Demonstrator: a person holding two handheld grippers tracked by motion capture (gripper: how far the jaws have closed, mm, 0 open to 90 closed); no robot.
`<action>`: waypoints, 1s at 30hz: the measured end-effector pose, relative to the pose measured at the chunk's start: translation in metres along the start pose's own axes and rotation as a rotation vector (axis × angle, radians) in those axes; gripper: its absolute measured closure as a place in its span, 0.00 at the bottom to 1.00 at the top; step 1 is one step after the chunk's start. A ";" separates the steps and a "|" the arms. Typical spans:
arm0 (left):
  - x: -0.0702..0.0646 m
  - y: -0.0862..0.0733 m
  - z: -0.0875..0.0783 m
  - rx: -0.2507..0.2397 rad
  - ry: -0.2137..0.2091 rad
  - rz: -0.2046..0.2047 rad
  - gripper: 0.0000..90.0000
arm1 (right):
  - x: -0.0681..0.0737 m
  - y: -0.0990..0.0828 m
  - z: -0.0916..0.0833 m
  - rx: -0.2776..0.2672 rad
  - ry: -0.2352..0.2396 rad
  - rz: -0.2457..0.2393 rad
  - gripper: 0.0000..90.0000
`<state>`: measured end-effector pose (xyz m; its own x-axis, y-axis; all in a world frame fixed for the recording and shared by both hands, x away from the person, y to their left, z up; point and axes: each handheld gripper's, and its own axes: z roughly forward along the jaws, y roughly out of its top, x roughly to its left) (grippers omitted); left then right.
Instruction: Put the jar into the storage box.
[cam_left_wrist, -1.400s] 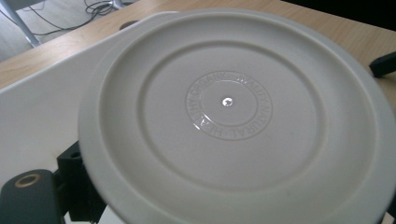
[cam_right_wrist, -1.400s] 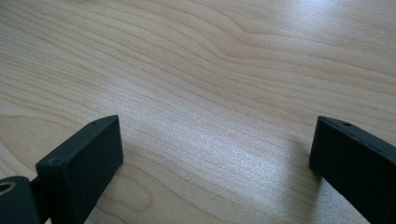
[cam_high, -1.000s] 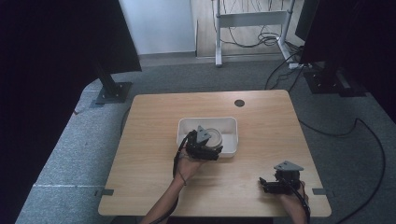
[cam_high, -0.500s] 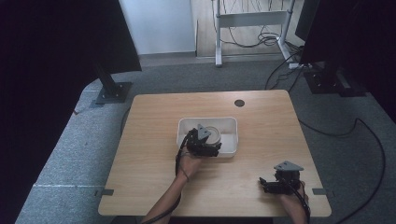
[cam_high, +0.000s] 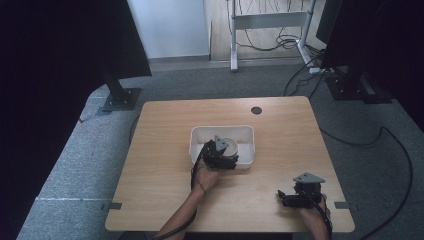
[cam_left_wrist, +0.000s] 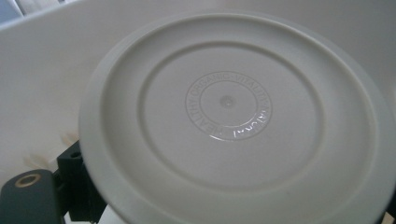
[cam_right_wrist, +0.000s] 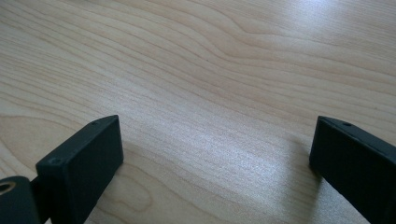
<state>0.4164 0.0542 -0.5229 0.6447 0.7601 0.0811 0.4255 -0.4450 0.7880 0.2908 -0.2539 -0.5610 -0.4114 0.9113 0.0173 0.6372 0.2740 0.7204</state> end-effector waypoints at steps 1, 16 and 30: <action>0.000 0.000 0.001 0.002 0.002 -0.004 0.11 | 0.000 0.000 0.000 0.000 0.000 0.000 0.03; 0.007 0.004 0.006 0.045 -0.007 -0.068 0.11 | 0.000 0.000 0.000 0.000 0.000 0.000 0.03; 0.005 0.009 0.000 0.027 -0.005 -0.044 0.05 | 0.000 0.000 0.000 0.000 0.000 0.000 0.03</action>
<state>0.4232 0.0537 -0.5151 0.6283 0.7767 0.0435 0.4701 -0.4237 0.7742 0.2908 -0.2539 -0.5609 -0.4112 0.9114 0.0172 0.6375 0.2740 0.7201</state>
